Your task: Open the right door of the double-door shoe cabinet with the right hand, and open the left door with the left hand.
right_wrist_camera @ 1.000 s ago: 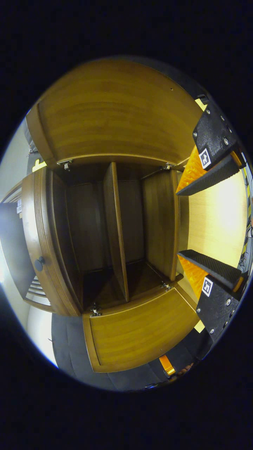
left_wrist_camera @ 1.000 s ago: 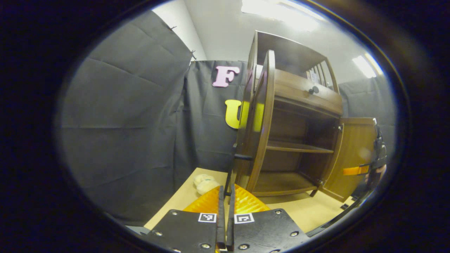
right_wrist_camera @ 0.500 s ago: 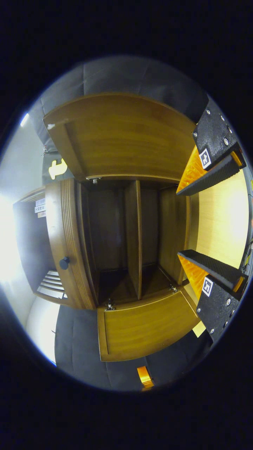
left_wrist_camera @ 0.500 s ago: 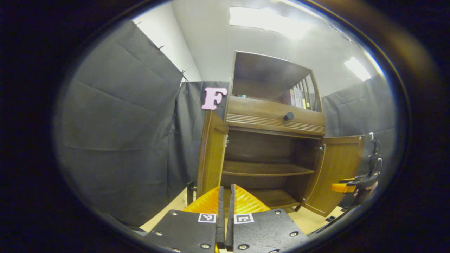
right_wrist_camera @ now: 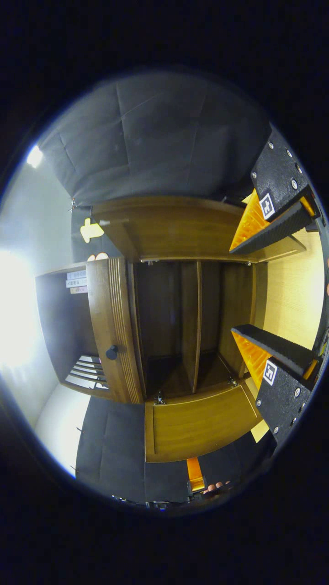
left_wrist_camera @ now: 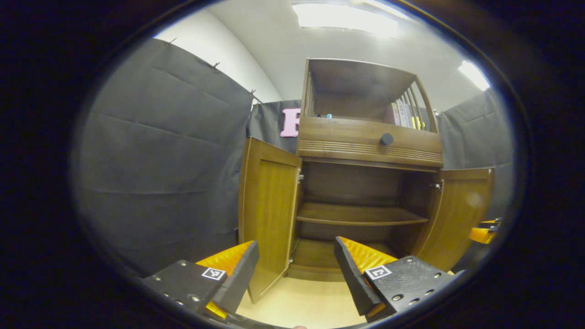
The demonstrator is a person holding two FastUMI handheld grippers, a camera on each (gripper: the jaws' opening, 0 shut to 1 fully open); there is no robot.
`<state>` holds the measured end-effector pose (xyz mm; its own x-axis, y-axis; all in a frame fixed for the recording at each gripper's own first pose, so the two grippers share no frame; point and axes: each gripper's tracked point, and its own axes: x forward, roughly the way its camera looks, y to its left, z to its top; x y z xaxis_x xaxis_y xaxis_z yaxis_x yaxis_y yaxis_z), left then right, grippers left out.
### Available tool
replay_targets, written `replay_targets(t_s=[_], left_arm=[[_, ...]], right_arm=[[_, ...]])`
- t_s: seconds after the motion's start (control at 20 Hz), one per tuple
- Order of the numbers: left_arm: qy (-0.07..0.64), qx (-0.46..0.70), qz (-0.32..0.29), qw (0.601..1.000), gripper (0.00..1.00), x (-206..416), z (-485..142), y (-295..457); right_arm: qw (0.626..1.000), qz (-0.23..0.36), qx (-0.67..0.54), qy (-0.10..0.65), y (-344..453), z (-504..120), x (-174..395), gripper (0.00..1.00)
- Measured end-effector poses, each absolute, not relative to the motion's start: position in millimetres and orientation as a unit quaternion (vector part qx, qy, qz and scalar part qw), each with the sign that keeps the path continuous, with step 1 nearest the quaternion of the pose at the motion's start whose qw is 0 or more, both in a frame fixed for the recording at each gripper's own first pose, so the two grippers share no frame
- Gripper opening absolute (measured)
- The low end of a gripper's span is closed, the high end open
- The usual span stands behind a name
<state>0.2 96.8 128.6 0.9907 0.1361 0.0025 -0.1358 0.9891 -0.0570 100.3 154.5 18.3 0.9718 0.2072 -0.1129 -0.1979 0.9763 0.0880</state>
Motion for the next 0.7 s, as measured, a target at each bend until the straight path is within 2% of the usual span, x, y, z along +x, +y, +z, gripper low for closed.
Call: replay_targets(t_s=[0.05, 0.1, 0.3, 0.35, 0.4, 0.5, 0.55, 0.7], left_arm=[[-0.004, -0.03, 0.062, 0.998, 0.99, 5, 129, 88], [-0.003, -0.031, 0.054, 0.998, 0.99, 10, 128, 79], [-0.001, -0.011, 0.039, 0.999, 0.99, 41, 126, 65], [-0.001, -0.006, 0.035, 0.999, 0.94, 48, 125, 61], [-0.005, -0.006, 0.03, 1.0, 0.94, 55, 127, 58], [-0.007, -0.018, 0.034, 0.999, 0.95, 63, 126, 59], [-0.006, -0.025, 0.036, 0.999, 0.95, 65, 122, 60], [-0.016, -0.027, 0.038, 0.999, 0.95, 66, 120, 67]], right_arm=[[0.993, 0.094, 0.037, 0.061, 148, 17, 99, 0.95], [0.994, 0.084, 0.032, 0.061, 142, 17, 99, 0.91], [0.996, 0.05, 0.045, 0.061, 138, 22, 111, 0.91], [0.996, 0.047, 0.05, 0.056, 142, 28, 116, 0.93], [0.997, 0.045, 0.053, 0.045, 147, 35, 120, 0.95], [0.997, 0.045, 0.049, 0.029, 158, 41, 127, 0.95], [0.997, 0.048, 0.045, 0.027, 164, 41, 128, 0.91], [0.998, 0.055, 0.031, 0.025, 179, 38, 127, 0.91]])
